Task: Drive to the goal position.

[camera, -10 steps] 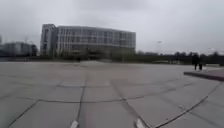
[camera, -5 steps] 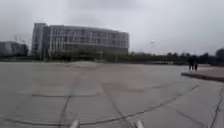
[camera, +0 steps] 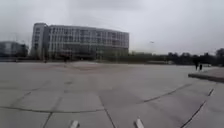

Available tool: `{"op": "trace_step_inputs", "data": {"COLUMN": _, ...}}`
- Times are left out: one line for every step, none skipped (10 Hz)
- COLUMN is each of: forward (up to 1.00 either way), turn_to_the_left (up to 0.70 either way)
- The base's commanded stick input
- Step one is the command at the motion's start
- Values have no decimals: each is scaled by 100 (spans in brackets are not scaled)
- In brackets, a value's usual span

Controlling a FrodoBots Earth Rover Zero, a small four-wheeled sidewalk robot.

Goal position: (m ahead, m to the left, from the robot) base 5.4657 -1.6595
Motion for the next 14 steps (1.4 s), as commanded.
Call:
{"op": "trace_step_inputs", "data": {"forward": 100, "turn_to_the_left": -39}}
{"op": "trace_step_inputs", "data": {"forward": 100, "turn_to_the_left": -40}}
{"op": "trace_step_inputs", "data": {"forward": 100, "turn_to_the_left": -40}}
{"op": "trace_step_inputs", "data": {"forward": 100, "turn_to_the_left": -40}}
{"op": "trace_step_inputs", "data": {"forward": 100, "turn_to_the_left": -40}}
{"op": "trace_step_inputs", "data": {"forward": 100, "turn_to_the_left": -40}}
{"op": "trace_step_inputs", "data": {"forward": 100, "turn_to_the_left": -40}}
{"op": "trace_step_inputs", "data": {"forward": 100, "turn_to_the_left": -40}}
{"op": "trace_step_inputs", "data": {"forward": 100, "turn_to_the_left": -40}}
{"op": "trace_step_inputs", "data": {"forward": 100, "turn_to_the_left": -35}}
{"op": "trace_step_inputs", "data": {"forward": 100, "turn_to_the_left": -7}}
{"op": "trace_step_inputs", "data": {"forward": 100, "turn_to_the_left": 0}}
{"op": "trace_step_inputs", "data": {"forward": 100, "turn_to_the_left": -20}}
{"op": "trace_step_inputs", "data": {"forward": 100, "turn_to_the_left": -40}}
